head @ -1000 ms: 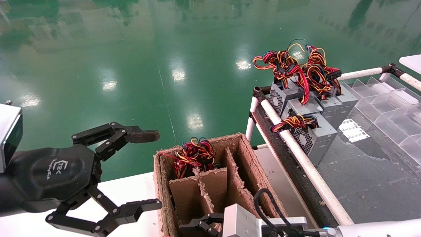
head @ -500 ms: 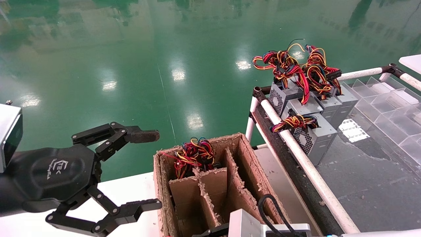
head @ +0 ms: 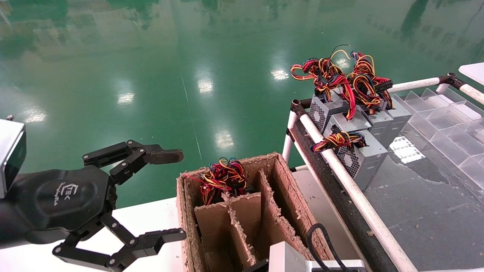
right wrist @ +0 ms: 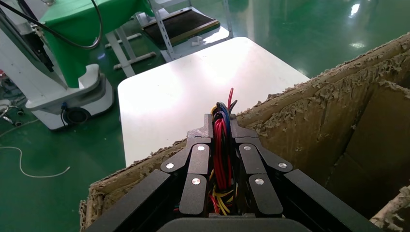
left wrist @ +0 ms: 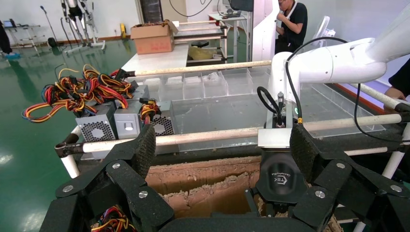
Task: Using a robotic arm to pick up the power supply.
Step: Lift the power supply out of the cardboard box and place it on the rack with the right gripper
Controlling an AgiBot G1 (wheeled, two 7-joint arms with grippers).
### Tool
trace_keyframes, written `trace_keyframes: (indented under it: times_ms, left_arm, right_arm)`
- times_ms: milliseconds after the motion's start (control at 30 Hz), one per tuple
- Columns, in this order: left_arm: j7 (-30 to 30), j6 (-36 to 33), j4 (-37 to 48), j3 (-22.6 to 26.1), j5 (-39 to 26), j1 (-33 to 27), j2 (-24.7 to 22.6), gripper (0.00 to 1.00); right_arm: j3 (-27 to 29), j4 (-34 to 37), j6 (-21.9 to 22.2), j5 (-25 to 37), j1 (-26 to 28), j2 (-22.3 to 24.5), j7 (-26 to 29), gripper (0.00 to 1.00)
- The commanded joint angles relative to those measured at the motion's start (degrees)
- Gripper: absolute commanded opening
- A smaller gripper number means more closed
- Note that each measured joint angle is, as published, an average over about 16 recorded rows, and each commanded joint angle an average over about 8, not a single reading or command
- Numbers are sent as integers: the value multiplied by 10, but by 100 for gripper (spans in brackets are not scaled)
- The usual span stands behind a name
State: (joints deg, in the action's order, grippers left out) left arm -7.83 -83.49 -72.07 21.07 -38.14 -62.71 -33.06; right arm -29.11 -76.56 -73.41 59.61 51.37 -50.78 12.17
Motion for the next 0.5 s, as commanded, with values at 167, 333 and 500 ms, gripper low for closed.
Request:
trace_keyframes:
  times_ms: [167, 333, 500]
  left_arm:
    - [0, 0, 0, 0, 0, 0, 0, 100]
    - [0, 0, 0, 0, 0, 0, 0, 100]
    - [0, 0, 0, 0, 0, 0, 0, 100]
  right_arm:
    - [23, -5, -10, -39, 2, 12, -5, 0]
    - [52, -7, -24, -90, 11, 27, -8, 0]
    - [78, -9, -37, -132, 24, 40, -6, 0]
